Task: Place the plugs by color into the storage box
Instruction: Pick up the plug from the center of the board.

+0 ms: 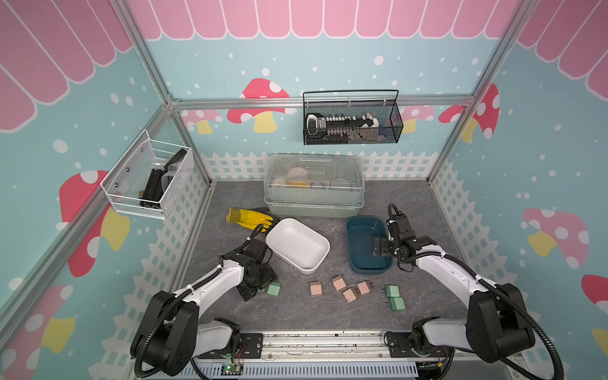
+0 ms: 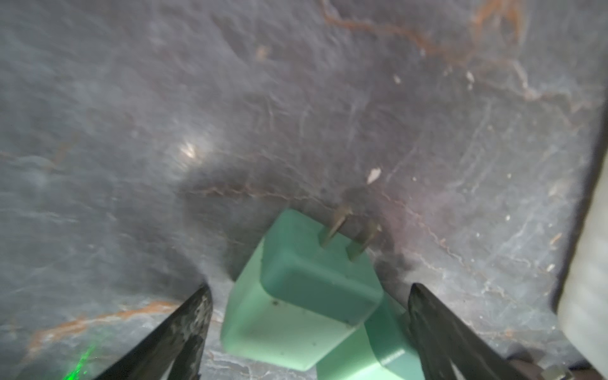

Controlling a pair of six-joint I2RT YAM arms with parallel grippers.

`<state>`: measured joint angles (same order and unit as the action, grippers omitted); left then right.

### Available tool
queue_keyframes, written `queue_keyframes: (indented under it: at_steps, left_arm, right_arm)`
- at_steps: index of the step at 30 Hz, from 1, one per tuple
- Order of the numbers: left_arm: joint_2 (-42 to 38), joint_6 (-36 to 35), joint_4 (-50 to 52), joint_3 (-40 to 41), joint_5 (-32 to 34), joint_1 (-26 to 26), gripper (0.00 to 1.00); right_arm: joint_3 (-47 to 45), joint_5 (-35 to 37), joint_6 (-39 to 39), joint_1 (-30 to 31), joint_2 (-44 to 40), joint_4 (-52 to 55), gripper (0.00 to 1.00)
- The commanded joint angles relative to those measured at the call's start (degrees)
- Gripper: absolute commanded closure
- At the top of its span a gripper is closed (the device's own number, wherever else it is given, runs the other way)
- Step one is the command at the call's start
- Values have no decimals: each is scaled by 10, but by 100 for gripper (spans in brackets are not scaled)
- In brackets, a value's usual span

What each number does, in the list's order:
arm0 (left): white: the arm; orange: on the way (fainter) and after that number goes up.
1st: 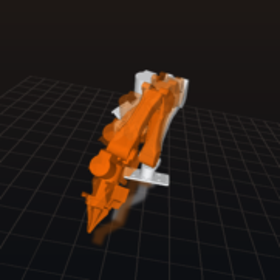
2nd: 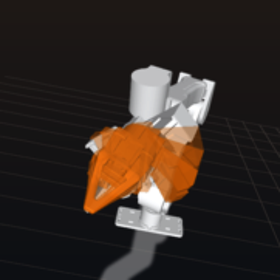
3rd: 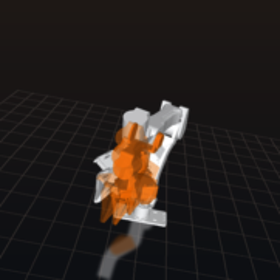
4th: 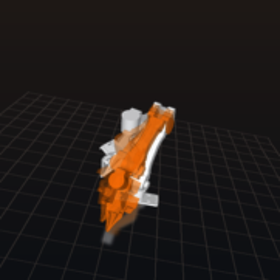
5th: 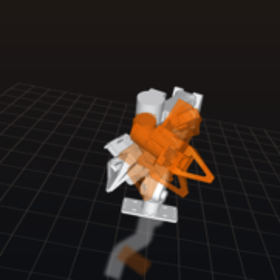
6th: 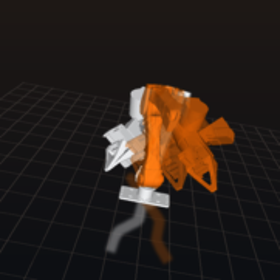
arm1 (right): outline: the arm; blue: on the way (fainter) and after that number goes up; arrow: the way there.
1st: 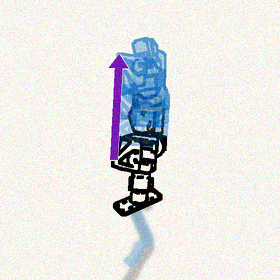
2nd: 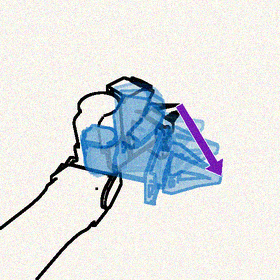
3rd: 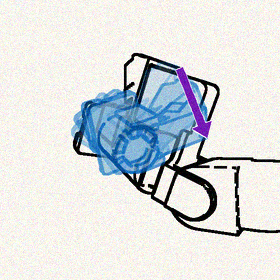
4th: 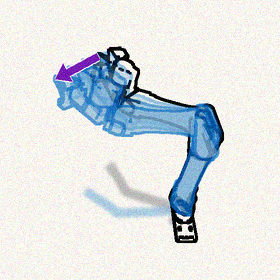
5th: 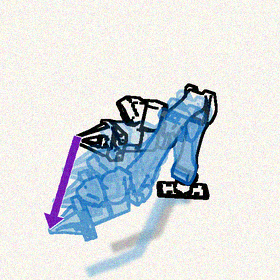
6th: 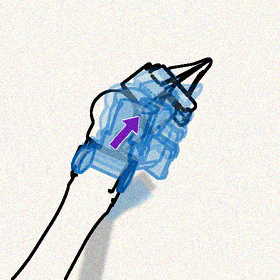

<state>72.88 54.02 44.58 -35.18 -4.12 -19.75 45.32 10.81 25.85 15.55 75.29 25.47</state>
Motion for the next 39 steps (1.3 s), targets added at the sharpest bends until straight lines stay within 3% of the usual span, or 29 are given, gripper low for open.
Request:
queue_keyframes:
  at_steps: [1, 7, 13, 17, 32, 39]
  left_arm:
    - [10, 21, 0, 4, -10, -14, 10]
    - [11, -6, 29, -23, 13, -17, 11]
    - [17, -56, 133, -91, 103, -17, 11]
    - [32, -86, 143, -113, 136, -18, 11]
    - [34, -125, 67, -66, 81, -17, 17]
    - [65, -109, 60, -62, 89, -17, 26]
  right_arm:
    - [-18, 2, 9, 4, -22, 2, 1]
    - [-31, 1, 10, 4, -35, 3, 1]
    - [-32, 0, 9, 4, -33, 5, 1]
    - [-28, -3, 7, 4, -24, -2, 1]
    - [-20, -6, 1, 5, -9, -2, 1]
    - [-22, -10, -3, 5, -7, -2, 1]
